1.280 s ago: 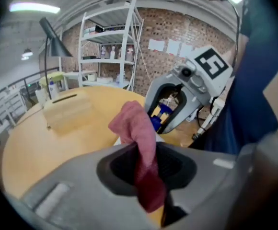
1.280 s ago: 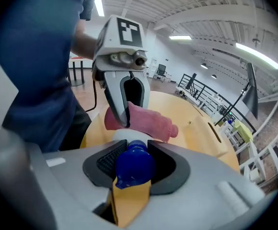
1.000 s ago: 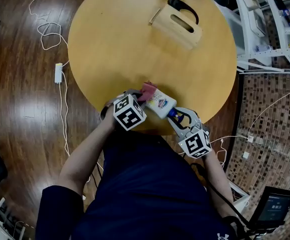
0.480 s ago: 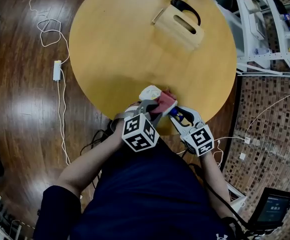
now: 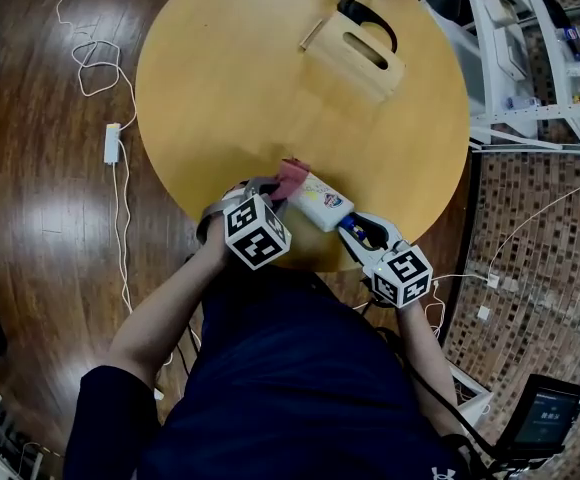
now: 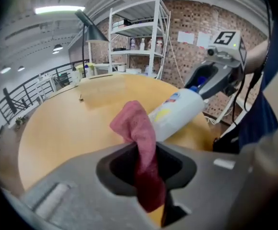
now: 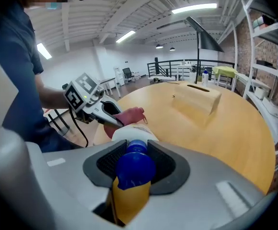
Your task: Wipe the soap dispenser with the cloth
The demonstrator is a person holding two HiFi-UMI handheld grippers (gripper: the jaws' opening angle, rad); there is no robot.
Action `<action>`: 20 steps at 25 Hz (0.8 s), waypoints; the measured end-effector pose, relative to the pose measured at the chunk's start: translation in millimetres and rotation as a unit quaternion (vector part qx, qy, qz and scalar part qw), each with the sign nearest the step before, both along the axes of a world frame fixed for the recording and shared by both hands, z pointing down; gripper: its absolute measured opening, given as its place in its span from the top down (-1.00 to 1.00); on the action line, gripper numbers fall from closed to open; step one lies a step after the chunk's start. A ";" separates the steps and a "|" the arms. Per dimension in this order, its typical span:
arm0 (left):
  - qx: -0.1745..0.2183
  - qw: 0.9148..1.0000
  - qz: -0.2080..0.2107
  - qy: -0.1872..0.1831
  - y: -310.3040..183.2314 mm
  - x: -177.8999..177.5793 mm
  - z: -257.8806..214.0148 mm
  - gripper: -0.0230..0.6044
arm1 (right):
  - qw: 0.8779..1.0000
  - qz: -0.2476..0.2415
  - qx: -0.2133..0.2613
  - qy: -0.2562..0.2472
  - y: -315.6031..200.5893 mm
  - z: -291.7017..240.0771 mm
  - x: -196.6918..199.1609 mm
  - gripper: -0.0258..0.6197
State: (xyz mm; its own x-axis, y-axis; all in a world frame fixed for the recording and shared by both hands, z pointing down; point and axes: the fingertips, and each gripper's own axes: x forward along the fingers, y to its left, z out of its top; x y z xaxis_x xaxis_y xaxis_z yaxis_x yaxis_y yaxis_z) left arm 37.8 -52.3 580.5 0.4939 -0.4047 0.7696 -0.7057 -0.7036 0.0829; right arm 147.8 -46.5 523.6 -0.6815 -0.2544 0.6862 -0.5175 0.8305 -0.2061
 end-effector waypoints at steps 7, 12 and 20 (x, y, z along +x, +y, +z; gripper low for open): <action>0.066 0.984 0.115 0.122 37.0 87.0 -84.1 0.63 | 0.997 0.043 -0.059 -0.038 -4.9 0.5 -1.3 0.49; 0.044 0.993 0.055 0.098 19.0 53.5 -49.8 0.64 | 0.991 0.070 -0.091 -0.066 -7.1 2.4 1.1 0.49; -0.023 0.998 -0.056 0.011 -13.3 -26.1 19.8 0.64 | 0.984 0.107 -0.113 -0.092 -11.5 4.1 9.8 0.49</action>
